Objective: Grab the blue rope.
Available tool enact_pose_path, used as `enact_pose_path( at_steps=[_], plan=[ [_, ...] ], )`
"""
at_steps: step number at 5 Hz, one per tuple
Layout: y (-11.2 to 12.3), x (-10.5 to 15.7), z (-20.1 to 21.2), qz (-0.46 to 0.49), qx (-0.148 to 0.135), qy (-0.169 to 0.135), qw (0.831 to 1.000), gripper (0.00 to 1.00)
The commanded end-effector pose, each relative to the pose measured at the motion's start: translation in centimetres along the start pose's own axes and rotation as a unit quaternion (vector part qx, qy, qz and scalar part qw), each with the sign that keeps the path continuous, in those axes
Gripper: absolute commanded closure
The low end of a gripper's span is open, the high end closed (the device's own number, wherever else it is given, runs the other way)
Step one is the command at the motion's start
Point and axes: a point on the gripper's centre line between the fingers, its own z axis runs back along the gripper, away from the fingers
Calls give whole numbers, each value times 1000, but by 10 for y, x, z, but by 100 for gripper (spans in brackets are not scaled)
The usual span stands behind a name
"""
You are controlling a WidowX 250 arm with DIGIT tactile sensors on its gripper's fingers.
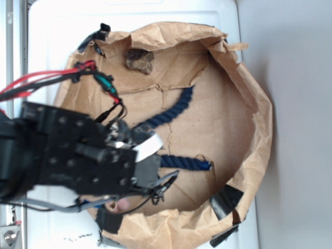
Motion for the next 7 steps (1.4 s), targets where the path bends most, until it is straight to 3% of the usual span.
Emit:
enact_pose_path(
  at_steps=[1,2,3,4,5,7],
  plan=[
    [-1,-18,18,-12,-14,-17,1000,100],
    [0,-23,25,-12,-22,-18,1000,100],
    [0,-24,37,8,-47,-15,999,0],
    [11,47,37,28,-57,-10,998,0],
    [-1,86,42,49,-67,-6,997,0],
    [3,108,44,73,-62,-12,995,0]
  ],
)
